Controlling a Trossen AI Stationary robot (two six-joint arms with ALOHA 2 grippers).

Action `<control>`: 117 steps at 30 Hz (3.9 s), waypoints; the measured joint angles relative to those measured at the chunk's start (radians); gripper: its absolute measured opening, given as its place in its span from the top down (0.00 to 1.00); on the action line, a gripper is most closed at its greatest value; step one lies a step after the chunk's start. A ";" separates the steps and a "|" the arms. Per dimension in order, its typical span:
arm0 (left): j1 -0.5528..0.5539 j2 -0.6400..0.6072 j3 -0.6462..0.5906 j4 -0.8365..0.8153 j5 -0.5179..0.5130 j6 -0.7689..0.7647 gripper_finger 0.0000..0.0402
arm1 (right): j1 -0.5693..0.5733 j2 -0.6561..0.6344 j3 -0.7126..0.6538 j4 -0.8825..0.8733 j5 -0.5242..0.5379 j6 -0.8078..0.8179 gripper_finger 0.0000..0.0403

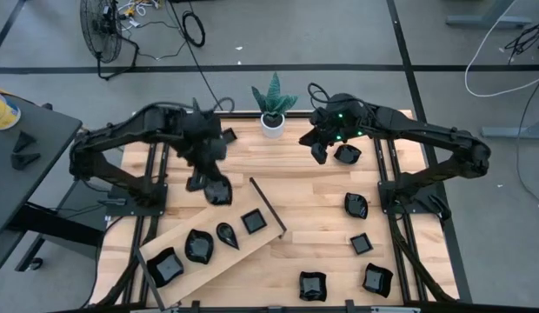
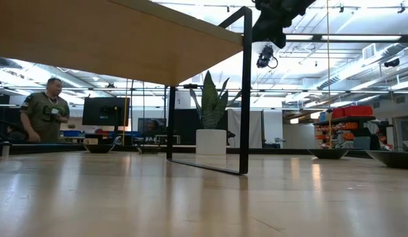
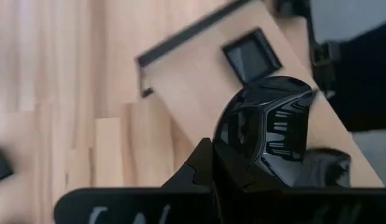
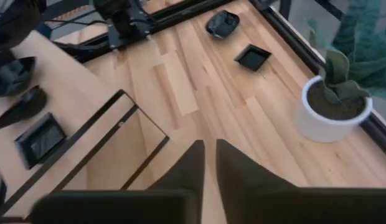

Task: Pick & Place Mini shaped plates
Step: Stack the black leaf shaped plate on top of the black leaf shaped plate on the shelf

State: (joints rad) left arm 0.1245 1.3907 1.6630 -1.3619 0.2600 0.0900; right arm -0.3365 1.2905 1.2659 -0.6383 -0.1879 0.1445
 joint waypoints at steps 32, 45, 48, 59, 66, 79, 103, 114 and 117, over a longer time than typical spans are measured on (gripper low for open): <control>-0.359 0.110 -0.001 -0.061 0.113 -0.210 1.00 | 0.096 -0.028 0.000 -0.091 -0.002 -0.025 0.99; -0.370 0.167 -0.002 -0.113 0.111 -0.183 1.00 | 0.096 -0.028 0.000 -0.088 0.029 0.005 0.99; -0.370 0.167 -0.002 -0.113 0.111 -0.182 1.00 | 0.096 -0.028 0.000 -0.086 0.029 0.008 0.99; -0.369 0.167 -0.113 -0.062 0.155 -0.157 1.00 | 0.097 -0.027 0.000 -0.085 0.028 0.008 0.99; -0.356 0.166 -0.133 -0.037 0.157 -0.224 1.00 | 0.096 -0.027 0.000 -0.085 0.028 0.008 0.99; -0.376 0.166 -0.133 -0.038 0.156 -0.231 1.00 | 0.097 -0.027 0.000 -0.084 0.027 0.008 0.99; -0.375 0.050 -0.133 -0.041 0.068 -0.176 1.00 | 0.127 -0.027 0.000 -0.079 0.027 0.004 0.99; -0.321 -0.051 -0.134 0.027 0.029 -0.288 1.00 | 0.145 -0.027 -0.001 -0.078 0.027 0.005 0.99; -0.326 -0.059 -0.204 0.120 0.054 -0.297 1.00 | 0.145 -0.027 -0.001 -0.078 0.027 0.005 0.99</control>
State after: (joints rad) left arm -0.2012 1.3314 1.4589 -1.2416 0.3142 -0.2068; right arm -0.1913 1.2636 1.2648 -0.7162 -0.1608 0.1497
